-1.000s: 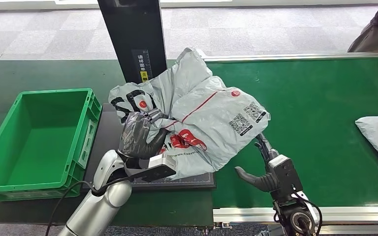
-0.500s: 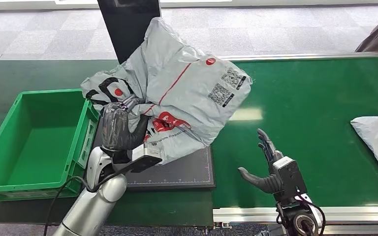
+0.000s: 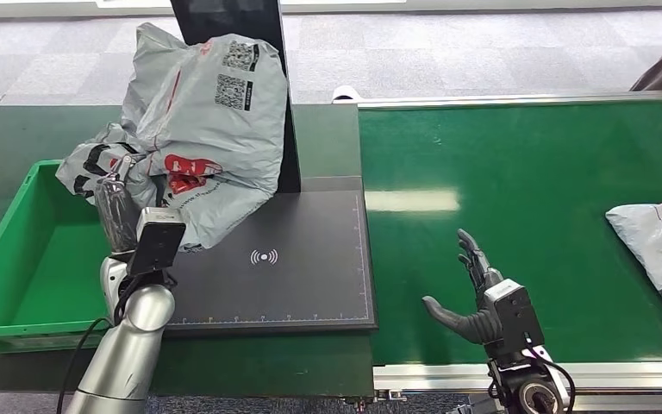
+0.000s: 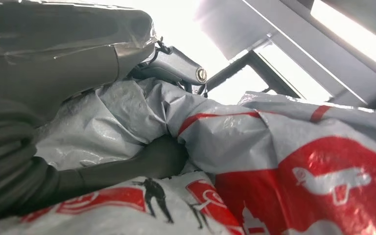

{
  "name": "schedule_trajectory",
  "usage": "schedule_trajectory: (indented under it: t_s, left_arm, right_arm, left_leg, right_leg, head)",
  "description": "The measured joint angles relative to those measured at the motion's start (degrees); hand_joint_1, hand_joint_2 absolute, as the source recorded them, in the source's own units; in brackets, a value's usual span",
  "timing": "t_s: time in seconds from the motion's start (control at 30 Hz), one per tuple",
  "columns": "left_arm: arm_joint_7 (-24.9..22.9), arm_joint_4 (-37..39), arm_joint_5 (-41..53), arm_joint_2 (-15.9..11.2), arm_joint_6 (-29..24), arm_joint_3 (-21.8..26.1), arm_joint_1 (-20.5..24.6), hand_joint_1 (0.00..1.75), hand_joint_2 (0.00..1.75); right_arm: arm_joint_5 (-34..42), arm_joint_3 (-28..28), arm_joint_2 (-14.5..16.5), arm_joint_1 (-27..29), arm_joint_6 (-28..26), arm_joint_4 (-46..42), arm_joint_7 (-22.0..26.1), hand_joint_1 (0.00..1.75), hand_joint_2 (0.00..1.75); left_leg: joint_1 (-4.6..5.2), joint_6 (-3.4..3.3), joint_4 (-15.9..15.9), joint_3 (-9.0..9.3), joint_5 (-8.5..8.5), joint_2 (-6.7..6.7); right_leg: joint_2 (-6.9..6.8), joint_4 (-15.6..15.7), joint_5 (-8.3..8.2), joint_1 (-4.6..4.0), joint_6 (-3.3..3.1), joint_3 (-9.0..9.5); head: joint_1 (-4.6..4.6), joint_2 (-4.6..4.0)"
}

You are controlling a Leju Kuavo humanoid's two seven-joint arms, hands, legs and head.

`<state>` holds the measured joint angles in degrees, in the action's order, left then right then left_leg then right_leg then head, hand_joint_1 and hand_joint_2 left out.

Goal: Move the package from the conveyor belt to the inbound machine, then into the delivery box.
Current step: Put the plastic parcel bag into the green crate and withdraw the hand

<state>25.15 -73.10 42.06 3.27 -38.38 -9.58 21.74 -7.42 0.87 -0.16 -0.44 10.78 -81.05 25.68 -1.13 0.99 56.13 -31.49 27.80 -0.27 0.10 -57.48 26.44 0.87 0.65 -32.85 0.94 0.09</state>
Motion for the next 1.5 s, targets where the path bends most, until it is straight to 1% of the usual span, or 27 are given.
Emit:
schedule_trajectory:
  t_s: [0.17,0.4,0.47,0.63,0.67,0.73,0.8,0.97,1.03,1.2,1.43,1.47,1.5]
  left_arm:
    - [0.1,0.1,-1.7,-0.4,-0.4,4.1,-0.3,1.75,0.00]
    - [2.2,0.4,-7.6,-1.8,-0.9,12.3,-1.6,1.75,0.00]
    - [2.5,0.4,-8.1,-2.0,-0.7,13.5,-1.8,1.75,0.00]
    - [2.5,0.6,-8.2,-2.2,-0.4,14.4,-1.9,1.75,0.00]
    - [1.8,0.9,-8.0,-2.5,0.2,15.6,-1.9,1.75,0.00]
    - [-1.3,2.5,-6.6,-3.7,2.7,19.4,-1.9,1.75,0.00]
    - [-3.9,4.0,-5.1,-4.5,4.5,21.8,-1.9,1.75,0.00]
    - [-4.7,5.0,-4.5,-4.9,5.0,23.0,-1.8,1.75,0.00]
    - [-6.7,5.4,-3.4,-4.9,6.5,23.4,-1.8,1.75,0.00]
    - [-14.2,7.2,0.2,-5.1,11.9,26.1,-1.8,1.75,0.00]
    - [-18.3,7.9,4.0,-5.2,14.6,29.9,-2.7,1.75,0.00]
    - [-18.7,7.8,4.3,-5.2,14.9,30.2,-2.9,1.72,0.00]
    - [-19.1,7.6,4.7,-5.1,15.2,30.5,-3.1,1.65,0.00]
  right_arm:
    - [0.0,0.0,-0.2,0.0,-0.1,0.0,0.0,0.00,1.75]
    - [0.0,0.1,-0.2,0.1,-0.4,0.0,0.0,0.00,1.75]
    - [0.0,0.1,-0.2,0.0,-0.5,0.0,0.0,0.00,1.75]
    - [0.0,0.1,-0.2,0.0,-0.5,0.0,0.0,0.00,1.75]
    - [0.0,0.1,-0.2,0.0,-0.5,0.0,0.0,0.00,1.75]
    - [-0.1,0.1,-0.2,0.0,-0.6,0.0,0.0,0.00,1.75]
    - [-0.2,0.1,-0.2,0.1,-0.6,0.0,0.0,0.00,1.75]
    - [-0.3,0.1,-0.2,0.0,-0.6,0.0,0.0,0.00,1.75]
    - [-0.4,0.1,-0.2,0.0,-0.6,0.0,0.0,0.00,1.75]
    - [-1.5,0.1,0.0,0.0,-0.2,0.0,-0.1,0.00,1.75]
    - [-2.3,0.1,0.5,-0.3,0.1,0.0,-0.5,0.00,1.75]
    - [-2.4,0.1,0.5,-0.3,0.2,0.0,-0.6,0.00,1.75]
    - [-2.5,0.1,0.6,-0.3,0.2,0.0,-0.7,0.00,1.75]
  left_leg:
    - [0.00,0.00,0.0,-0.02,0.00,0.01]
    - [0.00,0.00,0.0,-0.03,0.00,0.00]
    - [-0.01,0.00,0.0,-0.04,0.00,-0.01]
    - [-0.01,0.00,0.0,-0.05,0.00,-0.01]
    - [0.00,0.00,0.0,-0.04,0.00,0.00]
    - [0.00,0.01,0.0,-0.03,0.00,0.01]
    - [0.00,0.01,0.0,-0.02,-0.01,0.01]
    - [0.00,0.01,0.0,-0.03,-0.01,0.01]
    - [0.00,0.01,0.0,-0.03,0.00,0.00]
    - [-0.01,0.01,0.0,-0.03,-0.01,0.04]
    - [-0.01,0.01,0.0,-0.05,-0.01,0.02]
    - [-0.01,0.01,0.0,-0.05,0.00,0.02]
    - [-0.01,0.01,0.0,-0.05,0.00,0.01]
  right_leg:
    - [0.00,0.0,0.00,0.00,0.00,0.00]
    - [0.00,0.0,0.01,-0.01,0.00,-0.02]
    - [-0.01,0.0,0.01,-0.01,0.00,-0.02]
    - [-0.01,0.0,0.01,-0.01,0.00,-0.02]
    - [0.00,0.0,0.01,-0.01,0.00,-0.02]
    - [0.00,0.0,0.01,-0.01,0.00,-0.02]
    - [0.00,0.0,0.01,-0.01,0.00,-0.03]
    - [0.00,0.0,0.01,-0.01,0.00,-0.03]
    - [0.00,0.0,0.01,-0.01,0.00,-0.03]
    - [0.01,0.0,0.01,-0.01,0.00,-0.03]
    - [0.00,0.0,0.02,-0.02,0.00,-0.03]
    - [0.00,0.0,0.02,-0.02,0.00,-0.03]
    - [0.00,0.0,0.02,-0.01,0.00,-0.03]
  head:
    - [-0.02,0.00]
    - [-0.01,0.00]
    - [-0.02,0.00]
    - [-0.02,0.00]
    - [-0.02,0.00]
    - [-0.02,0.00]
    - [-0.01,0.00]
    - [-0.01,0.00]
    - [-0.01,0.00]
    - [-0.02,0.00]
    - [-0.02,0.00]
    - [-0.02,0.00]
    - [-0.02,0.00]
